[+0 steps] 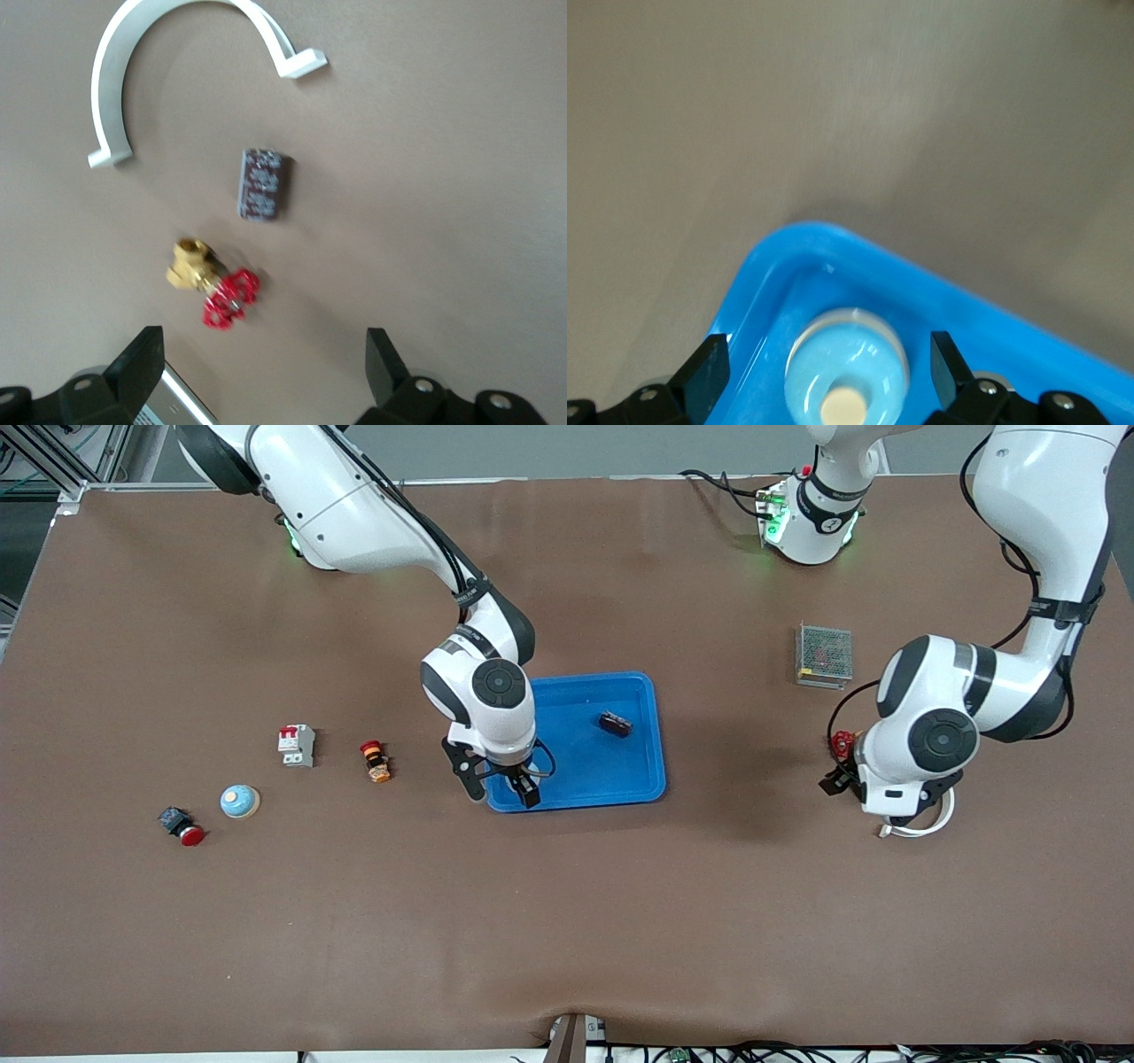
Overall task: Place electrolytic capacitor and blue bell in tray
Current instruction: 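Move the left gripper to the second capacitor while the right reaches the bell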
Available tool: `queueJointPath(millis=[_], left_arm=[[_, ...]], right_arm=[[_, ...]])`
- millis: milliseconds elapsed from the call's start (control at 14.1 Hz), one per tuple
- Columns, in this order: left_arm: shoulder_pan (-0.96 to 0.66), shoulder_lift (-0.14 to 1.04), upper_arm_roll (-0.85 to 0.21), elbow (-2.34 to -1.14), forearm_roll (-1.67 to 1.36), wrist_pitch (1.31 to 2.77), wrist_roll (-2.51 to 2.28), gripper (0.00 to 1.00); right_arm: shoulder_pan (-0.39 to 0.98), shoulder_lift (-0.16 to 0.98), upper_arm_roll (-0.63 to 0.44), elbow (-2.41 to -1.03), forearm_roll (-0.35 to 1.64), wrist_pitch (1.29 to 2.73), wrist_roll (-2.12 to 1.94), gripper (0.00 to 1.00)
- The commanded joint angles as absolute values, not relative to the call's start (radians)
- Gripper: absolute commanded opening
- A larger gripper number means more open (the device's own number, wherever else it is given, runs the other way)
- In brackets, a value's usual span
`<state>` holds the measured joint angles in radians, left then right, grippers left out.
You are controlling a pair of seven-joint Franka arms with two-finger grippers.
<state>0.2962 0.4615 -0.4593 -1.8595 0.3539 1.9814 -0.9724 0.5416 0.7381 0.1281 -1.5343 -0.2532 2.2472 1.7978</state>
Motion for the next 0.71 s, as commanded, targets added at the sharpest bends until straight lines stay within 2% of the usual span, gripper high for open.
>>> queueJointPath(millis=[0,142,283,637], left_arm=[[0.353,0.503,-0.474,-1.867,0.374,2.046,-0.879,1.0],[0.367,0.521,-0.472,-1.878,0.374,2.092,-0.839,1.0],[0.383,0.543,-0.471,-1.878,0.377,2.111,-0.781,0.96],[0.417,0.591,-0.469,-1.893,0.442,2.187,-0.756,0.88]], right_arm=[[0.491,0.69,0.155,-1.482,-0.21,2.097,1.624,1.0],[0.442,0.635,0.149,-1.485,-0.198,2.04,1.466,1.0],[0.376,0.595,0.15,-1.486,-0.198,1.99,1.314,1.0],[0.184,0.516,0.15,-1.534,-0.198,1.977,0.913,1.0]])
